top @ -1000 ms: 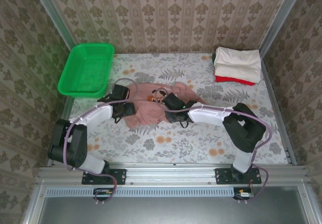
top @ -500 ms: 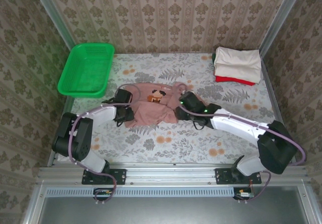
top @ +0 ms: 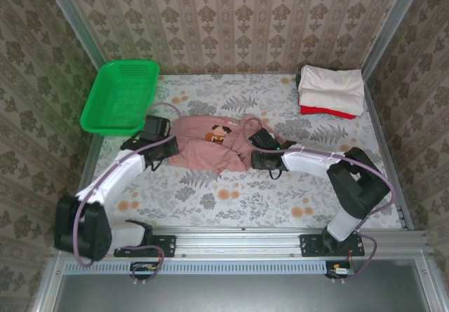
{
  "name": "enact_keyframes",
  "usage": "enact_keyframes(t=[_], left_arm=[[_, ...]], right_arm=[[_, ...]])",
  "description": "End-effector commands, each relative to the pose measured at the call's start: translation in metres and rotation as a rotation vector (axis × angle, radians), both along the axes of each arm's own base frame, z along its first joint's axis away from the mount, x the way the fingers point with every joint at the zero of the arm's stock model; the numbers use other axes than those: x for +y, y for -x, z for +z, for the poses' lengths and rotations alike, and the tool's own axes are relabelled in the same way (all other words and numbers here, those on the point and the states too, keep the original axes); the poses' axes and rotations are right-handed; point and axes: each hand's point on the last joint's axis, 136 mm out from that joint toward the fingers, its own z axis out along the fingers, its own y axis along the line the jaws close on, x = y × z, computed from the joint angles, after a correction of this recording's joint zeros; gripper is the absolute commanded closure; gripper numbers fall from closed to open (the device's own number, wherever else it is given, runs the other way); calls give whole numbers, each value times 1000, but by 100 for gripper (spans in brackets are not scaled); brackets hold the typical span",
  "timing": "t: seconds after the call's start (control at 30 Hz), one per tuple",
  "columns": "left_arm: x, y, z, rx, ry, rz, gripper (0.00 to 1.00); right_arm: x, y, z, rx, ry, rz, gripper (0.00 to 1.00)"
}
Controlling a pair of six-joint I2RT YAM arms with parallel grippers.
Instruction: Fold and stack the t-shirts
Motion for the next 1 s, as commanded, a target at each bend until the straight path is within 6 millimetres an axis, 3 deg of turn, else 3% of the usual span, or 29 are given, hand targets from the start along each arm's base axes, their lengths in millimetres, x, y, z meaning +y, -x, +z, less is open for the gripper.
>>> enact_keyframes(t=[0.0, 0.1, 0.17, 0.3, 0.37, 0.4, 0.47, 0.57, 0.7, 0.83, 0.97], left_arm=[[29, 9, 35, -53, -28, 62, 100], [54, 10, 47, -80, -58, 128, 100], [69, 11, 41, -37, -104, 166, 72], [77, 13, 34, -1, -143, 183, 52], [78, 14, 38, -18, -140, 184, 41], [79, 15, 41, -29, -145, 189, 35], [75, 16, 48, -50, -150, 170, 33], [41, 16, 48, -85, -153, 53, 32], [-43, 25, 26, -98, -131, -208, 32], [-117, 27, 9, -118, -92, -381, 31], [-185, 26, -1, -120, -217, -519, 29]], right_arm=[[3, -21, 14, -51, 5, -20, 72], [5, -20, 32, -83, -19, -11, 87], [15, -13, 45, -110, -71, 27, 92], [63, 20, 63, -125, -160, 174, 98], [88, 42, 62, -103, -160, 262, 99], [94, 50, 60, -88, -150, 283, 99], [90, 56, 59, -75, -136, 277, 97], [69, 55, 66, -102, -135, 227, 75], [33, 50, 88, -155, -221, 147, 58], [-27, 36, 95, -193, -204, -14, 55], [-84, 28, 91, -179, -169, -174, 55]])
